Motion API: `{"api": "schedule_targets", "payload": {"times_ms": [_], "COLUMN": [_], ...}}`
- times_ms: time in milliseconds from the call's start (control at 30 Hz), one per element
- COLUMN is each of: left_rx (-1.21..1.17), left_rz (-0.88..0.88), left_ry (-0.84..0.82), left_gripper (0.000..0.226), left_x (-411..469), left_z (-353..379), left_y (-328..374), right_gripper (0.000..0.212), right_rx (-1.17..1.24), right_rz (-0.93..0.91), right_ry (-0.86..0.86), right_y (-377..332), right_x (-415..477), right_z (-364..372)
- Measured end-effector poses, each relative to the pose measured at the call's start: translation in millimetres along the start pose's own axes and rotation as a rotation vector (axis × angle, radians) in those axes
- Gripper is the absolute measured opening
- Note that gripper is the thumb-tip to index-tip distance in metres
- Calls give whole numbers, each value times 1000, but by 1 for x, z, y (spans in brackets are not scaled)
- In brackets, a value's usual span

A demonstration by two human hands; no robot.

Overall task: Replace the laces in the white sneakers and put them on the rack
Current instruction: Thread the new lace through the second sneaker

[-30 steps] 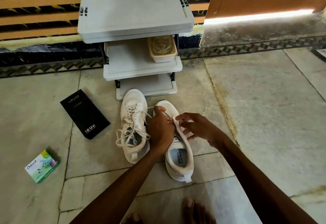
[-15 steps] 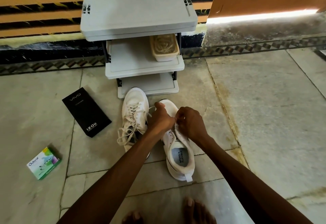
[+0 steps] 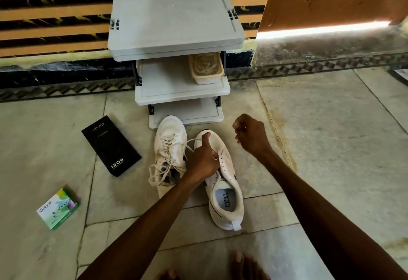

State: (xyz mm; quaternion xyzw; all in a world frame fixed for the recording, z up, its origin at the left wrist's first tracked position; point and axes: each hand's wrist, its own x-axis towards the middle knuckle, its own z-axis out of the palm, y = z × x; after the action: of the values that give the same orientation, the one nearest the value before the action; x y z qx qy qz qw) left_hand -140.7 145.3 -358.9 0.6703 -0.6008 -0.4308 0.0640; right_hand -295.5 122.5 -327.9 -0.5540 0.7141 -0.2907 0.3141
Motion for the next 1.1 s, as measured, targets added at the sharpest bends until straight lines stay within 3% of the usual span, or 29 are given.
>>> {"api": "schedule_targets", "payload": {"times_ms": [100,200,467,533,600,667,700,767,867,933,967,1033,1100], "left_rx": [-15,-23,80,145,197,243,293,430,564,572,479,55,-375], "left_rz": [6,9,78,139,168,178,190,243,408,473,460,415,415], "left_ry": [14,2,21,55,71,57,62,95,219,255,236,138,182], "left_gripper": [89,93,91,87,84,80,77,66,39,31,30,25,13], "left_x": [-1,-1,-7,-7,-8,-13,-16,-21,-25,-22,-20,-15,-9], "left_z": [-1,-4,-3,-2,-2,-3,-3,-4,-12,-27,-36,-52,-60], "left_y": [1,2,2,2,5,11,13,17,26,35,38,46,47], "right_gripper": [6,14,12,12,16,16,16,15,10,12,15,21,26], "right_rx": [55,-73,-200,-74,325,780,856,629,30,-171,-221,-322,-435], "right_rz": [103,111,-98,-142,-147,-57,-13,50,-17,-37,-52,-96,-107], "right_ry": [-180,-317,6,164,247,142,78,-6,-104,-177,-191,-182,-163], "right_y": [-2,9,16,-4,-31,-47,-48,-32,10,25,27,26,23], "right_x": [0,-15,-30,-21,-16,-21,-26,-34,-38,-42,-45,-47,-45], "right_z": [-6,15,37,17,-6,-16,-14,-1,21,28,29,32,34]}}
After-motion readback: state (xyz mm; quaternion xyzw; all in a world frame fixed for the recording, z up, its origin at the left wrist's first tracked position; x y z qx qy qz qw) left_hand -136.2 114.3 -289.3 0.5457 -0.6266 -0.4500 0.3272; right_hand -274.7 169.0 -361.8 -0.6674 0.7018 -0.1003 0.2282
